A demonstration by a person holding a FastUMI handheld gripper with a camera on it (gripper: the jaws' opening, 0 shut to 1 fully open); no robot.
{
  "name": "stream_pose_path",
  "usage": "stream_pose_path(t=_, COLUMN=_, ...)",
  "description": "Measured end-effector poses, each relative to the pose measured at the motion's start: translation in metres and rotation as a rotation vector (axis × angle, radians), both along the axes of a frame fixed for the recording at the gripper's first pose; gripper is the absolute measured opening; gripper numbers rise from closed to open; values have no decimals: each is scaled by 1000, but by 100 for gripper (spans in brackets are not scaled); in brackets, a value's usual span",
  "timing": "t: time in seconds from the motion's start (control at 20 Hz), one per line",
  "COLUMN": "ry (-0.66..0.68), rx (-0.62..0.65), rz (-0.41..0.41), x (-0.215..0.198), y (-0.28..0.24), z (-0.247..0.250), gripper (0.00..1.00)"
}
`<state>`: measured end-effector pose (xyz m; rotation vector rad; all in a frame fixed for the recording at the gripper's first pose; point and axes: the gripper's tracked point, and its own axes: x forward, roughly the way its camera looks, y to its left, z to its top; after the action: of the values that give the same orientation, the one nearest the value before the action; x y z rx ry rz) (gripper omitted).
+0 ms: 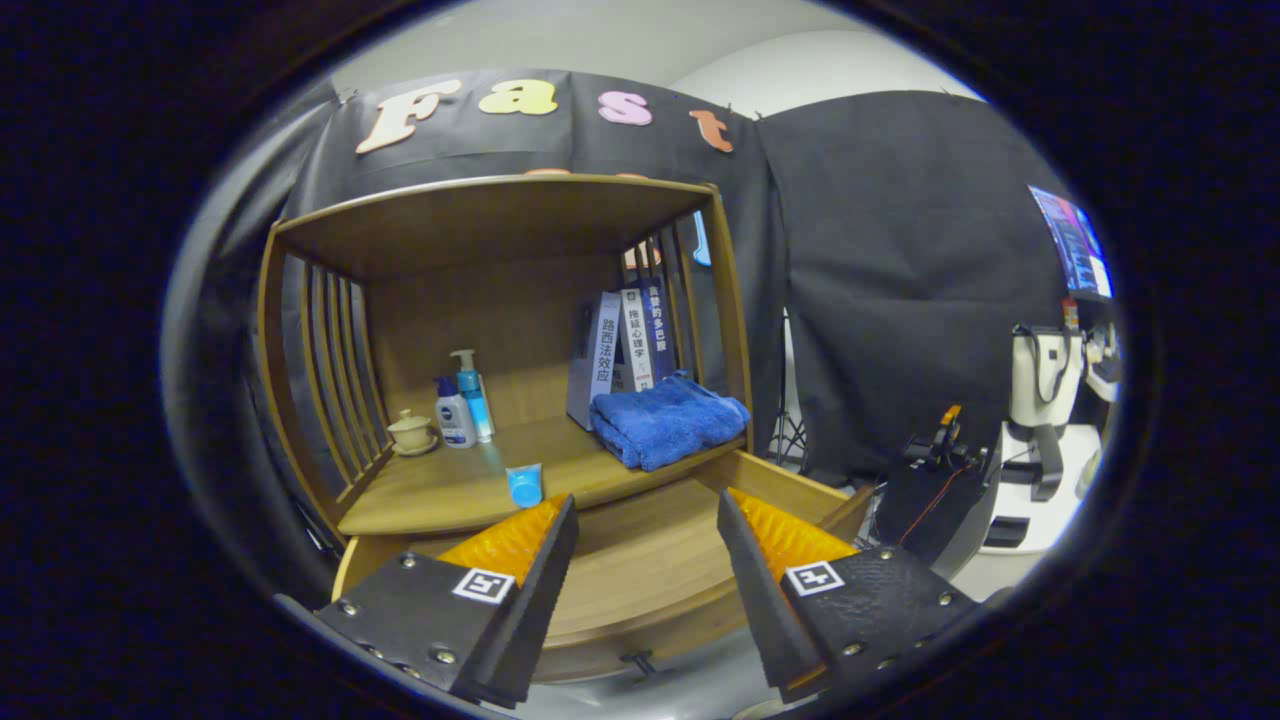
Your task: Pull open the drawer, take out the items inside it, and place them on the countertop above the cabinet.
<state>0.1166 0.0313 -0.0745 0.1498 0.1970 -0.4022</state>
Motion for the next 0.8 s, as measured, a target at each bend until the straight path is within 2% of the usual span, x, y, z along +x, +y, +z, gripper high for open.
stream_pose_path(t=0.3, ry=75, rx=14, rz=33, x=-26, y=10, z=-54, gripper=84)
stream_pose_path(t=0.8, ry=161, rx=42, rz=92, x=-36, y=26, z=-105, gripper=84)
